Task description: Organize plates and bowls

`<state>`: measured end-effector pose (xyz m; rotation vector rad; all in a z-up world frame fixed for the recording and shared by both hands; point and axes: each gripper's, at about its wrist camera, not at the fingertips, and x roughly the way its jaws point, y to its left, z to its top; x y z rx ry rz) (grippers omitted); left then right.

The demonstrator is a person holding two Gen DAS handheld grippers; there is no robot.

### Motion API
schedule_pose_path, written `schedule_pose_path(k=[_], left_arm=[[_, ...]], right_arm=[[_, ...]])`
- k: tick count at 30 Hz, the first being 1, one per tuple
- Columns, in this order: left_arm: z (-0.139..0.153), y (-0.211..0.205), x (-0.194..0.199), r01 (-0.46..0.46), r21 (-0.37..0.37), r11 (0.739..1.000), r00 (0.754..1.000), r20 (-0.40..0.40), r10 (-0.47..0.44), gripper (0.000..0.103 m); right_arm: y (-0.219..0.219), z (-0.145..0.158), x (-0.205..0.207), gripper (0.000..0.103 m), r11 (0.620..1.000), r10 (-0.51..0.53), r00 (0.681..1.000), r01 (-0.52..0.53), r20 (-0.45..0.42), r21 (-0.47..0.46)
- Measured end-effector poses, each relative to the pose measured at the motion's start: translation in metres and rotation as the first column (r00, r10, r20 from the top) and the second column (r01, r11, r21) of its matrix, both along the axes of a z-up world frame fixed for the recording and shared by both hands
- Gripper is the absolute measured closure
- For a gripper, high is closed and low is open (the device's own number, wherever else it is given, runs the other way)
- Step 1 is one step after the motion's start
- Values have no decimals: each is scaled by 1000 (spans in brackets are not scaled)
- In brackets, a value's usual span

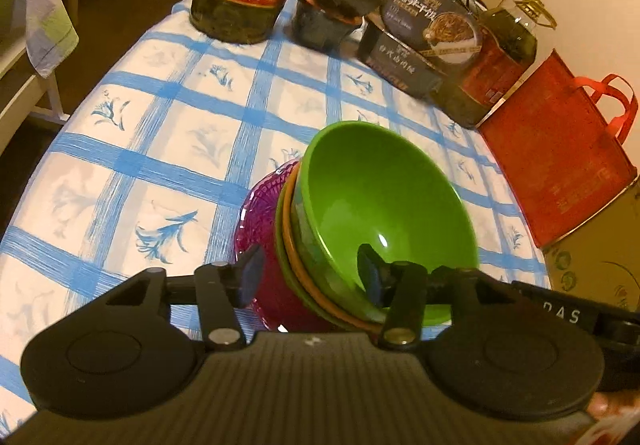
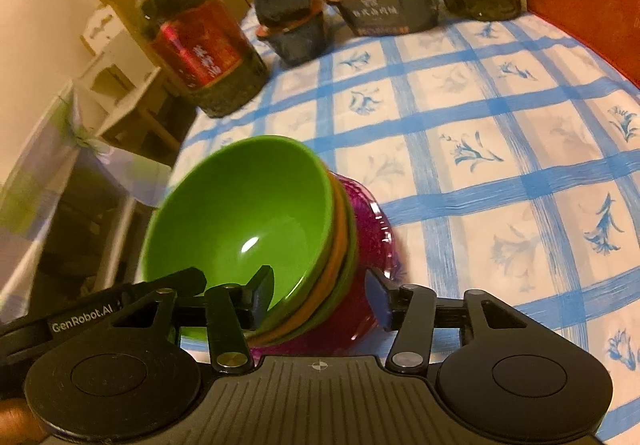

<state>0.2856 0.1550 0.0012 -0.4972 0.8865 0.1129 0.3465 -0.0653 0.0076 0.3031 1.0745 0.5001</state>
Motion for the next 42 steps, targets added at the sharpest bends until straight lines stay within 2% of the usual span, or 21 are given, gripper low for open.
schedule_pose_path(k=[7,12,21,26,27,30,37,42], left_arm=[[19,-4,-28,-22,6,1000,998,52,22,55],[25,-7,-55,-32,11,999,998,57,32,55],[22,-29,-116,-30,82,996,997,69,24,54],[19,-55,-150,-30,216,976,998,64,17,45],[18,-58,-156,-32,228,973,998,64,18,41],[18,-69,-175,-31,267,963,997,72,12,40],[27,-88,-205,-21,309,951,998,68,0,38],[35,-93,-217,-17,320,947,998,70,-5,38]], right_arm=[[-13,16,-22,48,1000,-11,1000,10,28,28],[-25,22,-47,48,999,-11,999,10,39,36],[-53,16,-114,48,999,-37,999,36,18,36],[-58,13,-158,48,1000,-7,998,8,55,-18],[-58,13,-165,48,999,4,998,-2,70,-33],[-58,16,-188,48,997,37,992,-29,118,-72],[-58,24,-223,48,987,80,977,-49,198,-155],[-58,30,-237,48,982,93,970,-52,223,-182]])
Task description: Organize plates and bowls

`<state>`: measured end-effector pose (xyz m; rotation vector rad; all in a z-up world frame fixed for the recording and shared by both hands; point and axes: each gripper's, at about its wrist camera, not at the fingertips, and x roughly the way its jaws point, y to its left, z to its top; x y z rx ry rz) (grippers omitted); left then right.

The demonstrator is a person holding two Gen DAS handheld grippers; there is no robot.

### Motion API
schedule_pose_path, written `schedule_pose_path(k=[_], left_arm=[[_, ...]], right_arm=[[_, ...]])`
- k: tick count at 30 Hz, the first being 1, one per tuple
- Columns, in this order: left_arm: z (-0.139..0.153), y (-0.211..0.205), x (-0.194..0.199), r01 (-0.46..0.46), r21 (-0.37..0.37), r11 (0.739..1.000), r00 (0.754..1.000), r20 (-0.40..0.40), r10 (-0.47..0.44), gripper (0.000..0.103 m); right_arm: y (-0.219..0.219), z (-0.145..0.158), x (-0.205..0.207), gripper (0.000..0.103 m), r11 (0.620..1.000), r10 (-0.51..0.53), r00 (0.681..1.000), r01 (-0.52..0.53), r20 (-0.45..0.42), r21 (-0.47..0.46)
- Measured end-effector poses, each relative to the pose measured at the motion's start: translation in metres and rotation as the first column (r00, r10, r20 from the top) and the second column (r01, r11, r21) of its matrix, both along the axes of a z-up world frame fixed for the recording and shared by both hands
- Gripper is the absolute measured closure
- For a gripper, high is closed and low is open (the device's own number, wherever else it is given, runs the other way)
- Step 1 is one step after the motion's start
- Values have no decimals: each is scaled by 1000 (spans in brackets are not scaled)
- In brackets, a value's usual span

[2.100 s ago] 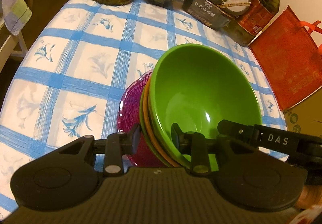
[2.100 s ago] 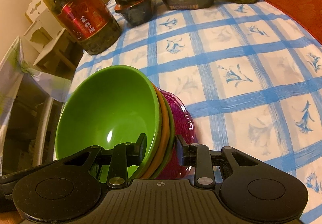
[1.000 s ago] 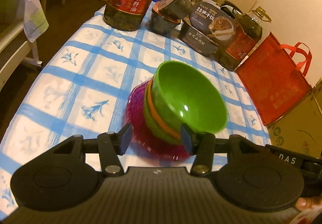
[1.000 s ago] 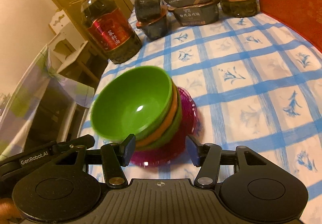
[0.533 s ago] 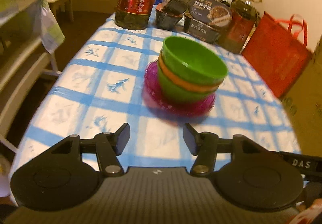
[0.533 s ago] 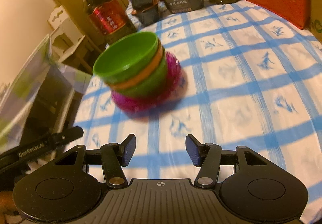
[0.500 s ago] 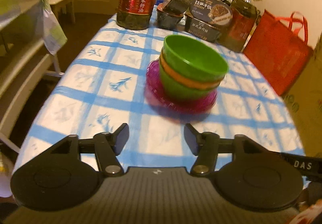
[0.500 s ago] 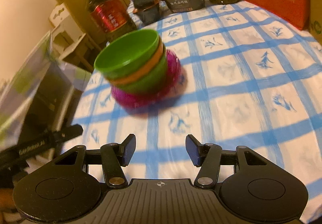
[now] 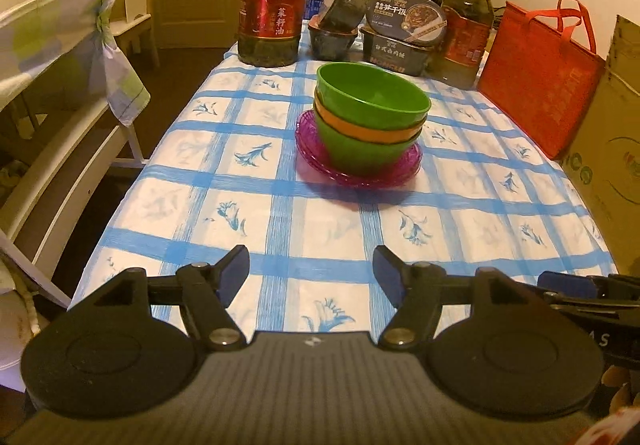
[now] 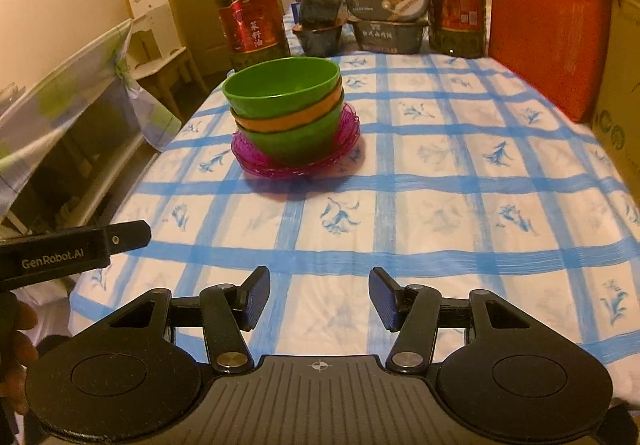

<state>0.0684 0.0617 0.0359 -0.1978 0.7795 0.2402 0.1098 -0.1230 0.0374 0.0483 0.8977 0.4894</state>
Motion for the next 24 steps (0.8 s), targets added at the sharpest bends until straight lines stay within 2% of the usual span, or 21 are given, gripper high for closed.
schedule_pose_path(k=[20,24], left_arm=[[0,-2,-19,12,-33,999,999,-31,-13,38],[-2,-6,-19,24,-36,999,999,-37,-25,38]], right_arm=[[12,21,-12,48,999,33,998,-33,56,-6],[12,18,-13,48,1000,31,999,-30,44,-7]])
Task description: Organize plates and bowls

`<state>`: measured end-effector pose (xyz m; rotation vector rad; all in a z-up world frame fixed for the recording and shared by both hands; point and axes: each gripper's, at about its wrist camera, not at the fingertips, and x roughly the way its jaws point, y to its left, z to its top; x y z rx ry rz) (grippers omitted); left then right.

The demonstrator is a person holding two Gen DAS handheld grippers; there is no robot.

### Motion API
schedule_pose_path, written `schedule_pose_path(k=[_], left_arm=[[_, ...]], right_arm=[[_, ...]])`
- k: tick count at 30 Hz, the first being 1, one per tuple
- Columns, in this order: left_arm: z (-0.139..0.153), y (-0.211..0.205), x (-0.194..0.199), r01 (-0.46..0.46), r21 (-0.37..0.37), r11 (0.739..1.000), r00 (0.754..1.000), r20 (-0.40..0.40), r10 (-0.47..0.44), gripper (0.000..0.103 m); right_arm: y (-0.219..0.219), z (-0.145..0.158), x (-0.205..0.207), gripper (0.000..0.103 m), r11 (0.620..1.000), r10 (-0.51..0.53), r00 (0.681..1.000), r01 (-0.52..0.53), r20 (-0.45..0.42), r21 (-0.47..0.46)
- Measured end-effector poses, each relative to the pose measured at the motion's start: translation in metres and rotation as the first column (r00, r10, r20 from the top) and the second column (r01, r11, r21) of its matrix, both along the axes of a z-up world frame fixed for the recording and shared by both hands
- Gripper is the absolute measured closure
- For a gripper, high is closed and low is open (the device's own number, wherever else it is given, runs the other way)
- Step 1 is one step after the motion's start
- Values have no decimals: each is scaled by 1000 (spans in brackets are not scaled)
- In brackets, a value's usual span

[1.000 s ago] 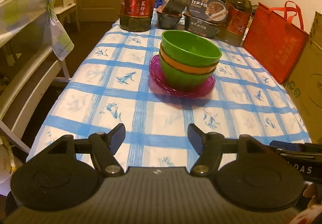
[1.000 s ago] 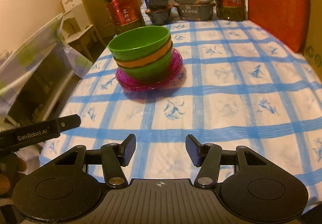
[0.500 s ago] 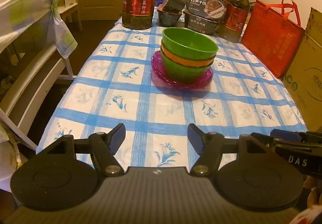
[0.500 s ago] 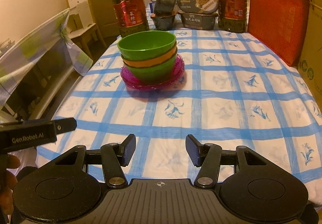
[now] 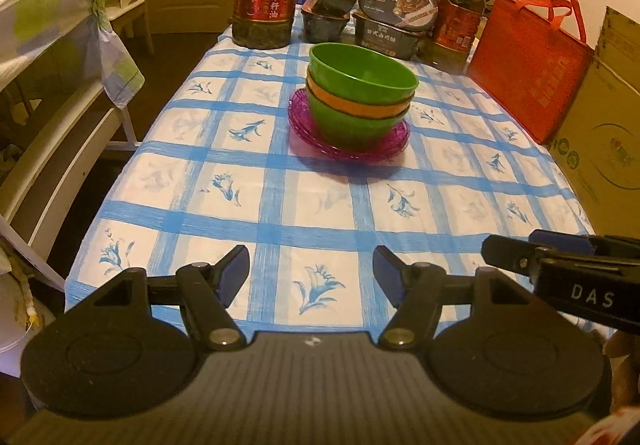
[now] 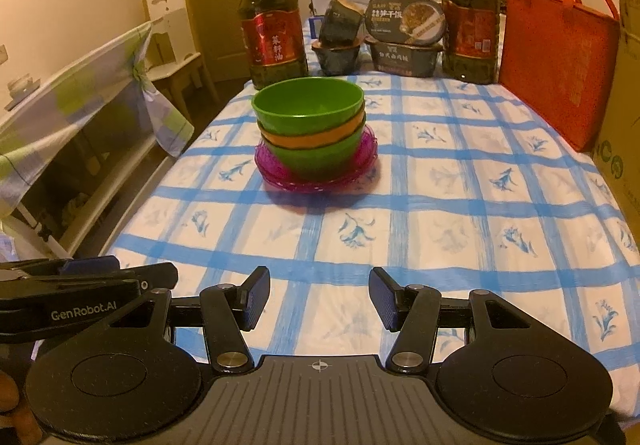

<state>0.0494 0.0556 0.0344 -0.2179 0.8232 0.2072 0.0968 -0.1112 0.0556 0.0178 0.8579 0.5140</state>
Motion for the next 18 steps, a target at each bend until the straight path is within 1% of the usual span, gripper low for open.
schedule_pose_path(k=[18], left_arm=[[1,-7,-2,13,13,1000,1000,7,-13,38]], right_arm=[[-5,1,-2,48,1000,-14,1000,14,-1,5]])
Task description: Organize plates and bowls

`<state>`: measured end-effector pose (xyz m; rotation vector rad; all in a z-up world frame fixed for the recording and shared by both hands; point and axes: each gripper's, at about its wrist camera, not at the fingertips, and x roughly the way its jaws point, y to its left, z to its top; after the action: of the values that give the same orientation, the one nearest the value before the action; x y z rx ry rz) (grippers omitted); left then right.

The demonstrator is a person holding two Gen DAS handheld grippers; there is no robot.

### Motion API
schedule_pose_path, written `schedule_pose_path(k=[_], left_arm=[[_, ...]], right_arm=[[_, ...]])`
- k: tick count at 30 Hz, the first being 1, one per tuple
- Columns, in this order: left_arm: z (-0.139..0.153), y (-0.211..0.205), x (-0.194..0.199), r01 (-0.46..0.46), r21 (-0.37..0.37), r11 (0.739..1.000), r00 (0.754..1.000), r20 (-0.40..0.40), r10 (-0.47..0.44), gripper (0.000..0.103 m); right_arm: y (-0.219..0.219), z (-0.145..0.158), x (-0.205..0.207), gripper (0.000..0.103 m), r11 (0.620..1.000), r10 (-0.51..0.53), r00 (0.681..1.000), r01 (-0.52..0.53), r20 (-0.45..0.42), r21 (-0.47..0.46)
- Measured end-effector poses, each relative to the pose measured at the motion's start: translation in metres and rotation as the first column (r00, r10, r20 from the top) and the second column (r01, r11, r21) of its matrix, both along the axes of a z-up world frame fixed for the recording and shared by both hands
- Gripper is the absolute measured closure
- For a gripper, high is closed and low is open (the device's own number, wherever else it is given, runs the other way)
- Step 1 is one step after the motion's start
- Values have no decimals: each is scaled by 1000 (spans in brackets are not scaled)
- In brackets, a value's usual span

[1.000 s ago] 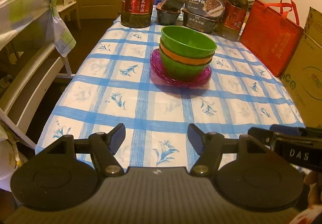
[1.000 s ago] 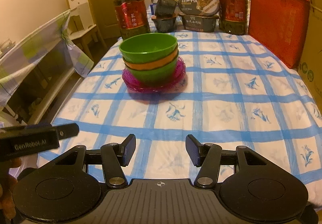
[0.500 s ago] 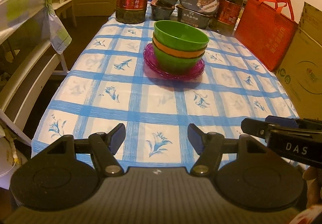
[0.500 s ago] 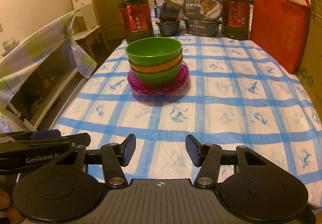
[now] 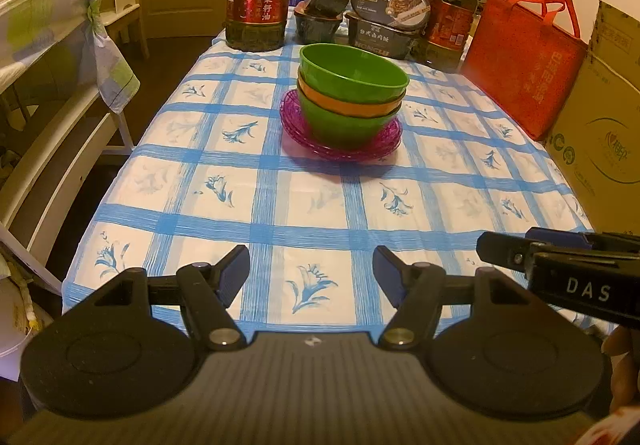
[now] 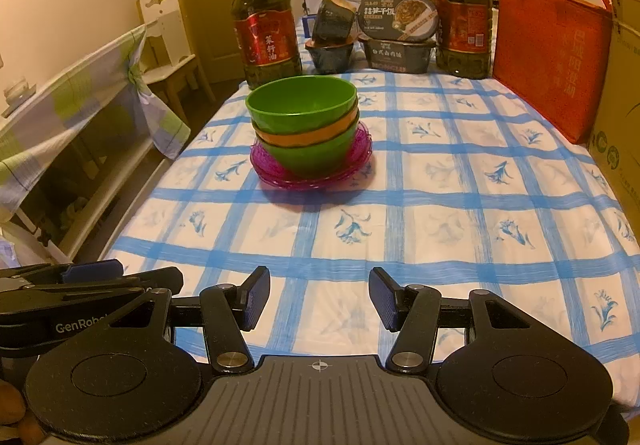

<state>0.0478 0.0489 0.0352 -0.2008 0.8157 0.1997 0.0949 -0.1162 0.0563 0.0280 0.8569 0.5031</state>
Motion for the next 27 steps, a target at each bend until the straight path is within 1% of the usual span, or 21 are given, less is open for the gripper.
schedule_pose_path(k=[27], left_arm=[[-2,-1,-1,5,0,1000,1000,0,-5,38]], right_arm=[[-1,-4,-3,48,1000,-3,1000,3,-7,1]])
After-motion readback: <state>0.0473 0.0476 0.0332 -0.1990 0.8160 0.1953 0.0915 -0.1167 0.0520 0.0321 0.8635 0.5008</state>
